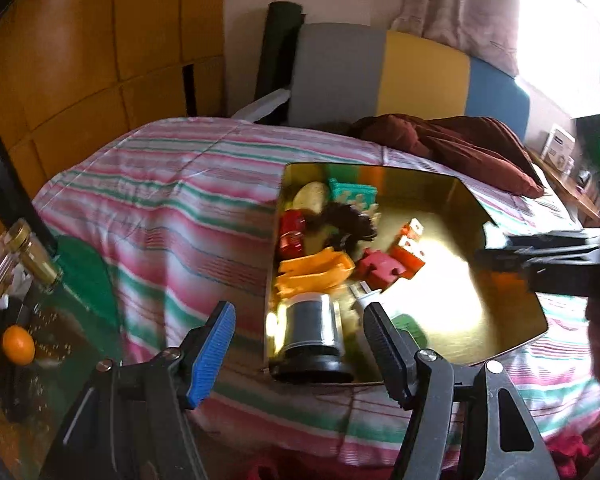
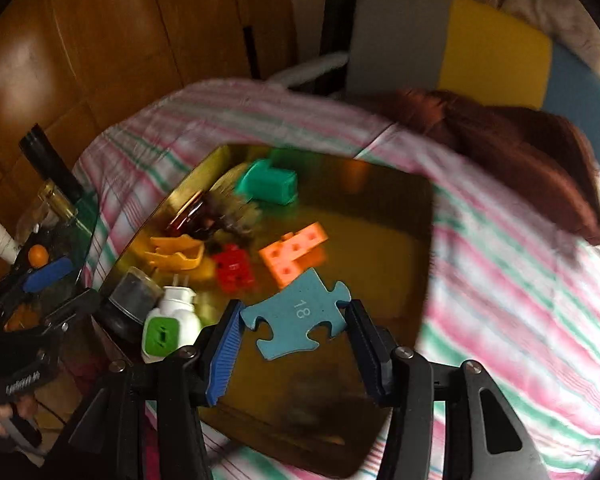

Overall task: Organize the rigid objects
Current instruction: 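Carry the teal puzzle piece into the gold tray and open the right gripper, then lift both grippers away from the tray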

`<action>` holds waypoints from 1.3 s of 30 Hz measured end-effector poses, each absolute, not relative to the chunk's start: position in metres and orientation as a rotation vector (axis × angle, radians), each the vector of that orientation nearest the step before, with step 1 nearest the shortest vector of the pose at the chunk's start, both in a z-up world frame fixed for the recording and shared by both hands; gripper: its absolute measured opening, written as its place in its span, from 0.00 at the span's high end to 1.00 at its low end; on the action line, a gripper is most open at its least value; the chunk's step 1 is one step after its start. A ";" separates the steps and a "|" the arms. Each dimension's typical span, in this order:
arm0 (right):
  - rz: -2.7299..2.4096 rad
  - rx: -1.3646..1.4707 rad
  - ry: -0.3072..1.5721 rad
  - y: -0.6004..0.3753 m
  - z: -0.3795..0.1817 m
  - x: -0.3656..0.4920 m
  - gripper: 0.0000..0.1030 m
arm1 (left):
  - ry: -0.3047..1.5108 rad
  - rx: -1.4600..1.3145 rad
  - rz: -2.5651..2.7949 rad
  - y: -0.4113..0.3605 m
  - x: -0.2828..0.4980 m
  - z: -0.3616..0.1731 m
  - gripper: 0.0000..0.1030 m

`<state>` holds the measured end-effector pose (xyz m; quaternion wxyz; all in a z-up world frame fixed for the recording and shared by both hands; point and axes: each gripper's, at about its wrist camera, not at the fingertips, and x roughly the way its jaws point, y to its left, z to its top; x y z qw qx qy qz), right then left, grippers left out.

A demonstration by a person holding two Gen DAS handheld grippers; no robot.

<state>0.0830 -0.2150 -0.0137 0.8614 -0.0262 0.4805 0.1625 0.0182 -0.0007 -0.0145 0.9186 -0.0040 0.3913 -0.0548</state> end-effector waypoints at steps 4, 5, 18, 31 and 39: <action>0.299 -0.074 1.088 -0.192 -0.041 0.097 0.49 | 0.807 -0.027 -0.083 0.012 0.017 -0.019 0.24; 0.295 -0.070 1.107 -0.189 -0.046 0.101 0.49 | 0.807 -0.034 -0.076 0.015 0.018 -0.020 0.24; 0.335 0.087 1.136 -0.200 -0.072 0.094 0.32 | 0.806 -0.014 -0.060 0.014 0.021 -0.026 0.20; 0.151 0.118 0.801 -0.219 -0.012 0.038 0.32 | 0.703 0.019 -0.044 -0.003 0.007 0.003 0.00; 0.066 0.137 0.713 -0.228 -0.005 -0.003 0.32 | 0.663 0.007 -0.016 -0.013 -0.010 0.016 0.00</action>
